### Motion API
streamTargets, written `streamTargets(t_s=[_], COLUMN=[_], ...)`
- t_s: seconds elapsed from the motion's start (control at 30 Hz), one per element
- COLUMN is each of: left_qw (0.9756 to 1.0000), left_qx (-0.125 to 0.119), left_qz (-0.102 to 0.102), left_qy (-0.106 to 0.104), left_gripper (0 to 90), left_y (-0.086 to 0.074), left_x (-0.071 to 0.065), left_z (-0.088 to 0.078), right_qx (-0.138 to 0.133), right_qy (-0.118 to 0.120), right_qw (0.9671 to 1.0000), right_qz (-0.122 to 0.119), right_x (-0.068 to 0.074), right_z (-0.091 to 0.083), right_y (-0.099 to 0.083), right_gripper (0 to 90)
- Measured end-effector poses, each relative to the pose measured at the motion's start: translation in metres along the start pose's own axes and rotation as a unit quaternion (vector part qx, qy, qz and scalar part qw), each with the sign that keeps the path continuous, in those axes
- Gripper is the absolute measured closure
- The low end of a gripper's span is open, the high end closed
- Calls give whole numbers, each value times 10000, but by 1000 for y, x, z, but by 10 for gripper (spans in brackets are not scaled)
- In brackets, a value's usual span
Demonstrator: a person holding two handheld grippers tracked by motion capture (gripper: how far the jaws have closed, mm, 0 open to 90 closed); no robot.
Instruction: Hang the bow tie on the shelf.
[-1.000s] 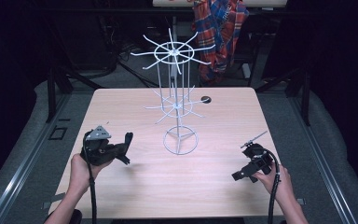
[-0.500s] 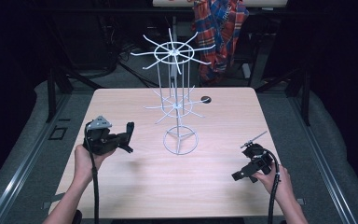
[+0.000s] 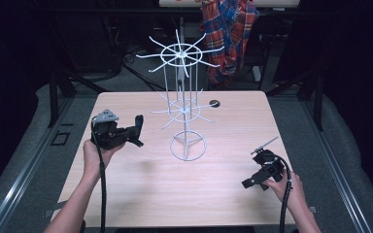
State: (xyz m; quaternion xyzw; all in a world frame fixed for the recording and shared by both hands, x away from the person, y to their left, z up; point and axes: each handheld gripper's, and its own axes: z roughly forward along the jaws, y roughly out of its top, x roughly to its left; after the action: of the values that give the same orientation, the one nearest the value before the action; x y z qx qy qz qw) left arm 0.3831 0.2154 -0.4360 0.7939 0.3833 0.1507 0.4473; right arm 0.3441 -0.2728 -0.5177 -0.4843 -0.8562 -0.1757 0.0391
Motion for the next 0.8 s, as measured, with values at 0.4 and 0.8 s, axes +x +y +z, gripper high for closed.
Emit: streamTargets(t_s=[0.4, 0.8], left_qw=[9998, 9993], left_qx=[-174, -350], left_qz=[-10, 17], left_qy=[-56, -111], left_gripper=[883, 883], left_y=[12, 23], left_x=[2, 0], left_z=[3, 3], right_qx=[23, -62], right_qy=[-14, -13], right_qw=[10000, 10000], right_qz=[-25, 42], right_x=[0, 0], right_z=[0, 2], right_y=[0, 0], right_gripper=[40, 41])
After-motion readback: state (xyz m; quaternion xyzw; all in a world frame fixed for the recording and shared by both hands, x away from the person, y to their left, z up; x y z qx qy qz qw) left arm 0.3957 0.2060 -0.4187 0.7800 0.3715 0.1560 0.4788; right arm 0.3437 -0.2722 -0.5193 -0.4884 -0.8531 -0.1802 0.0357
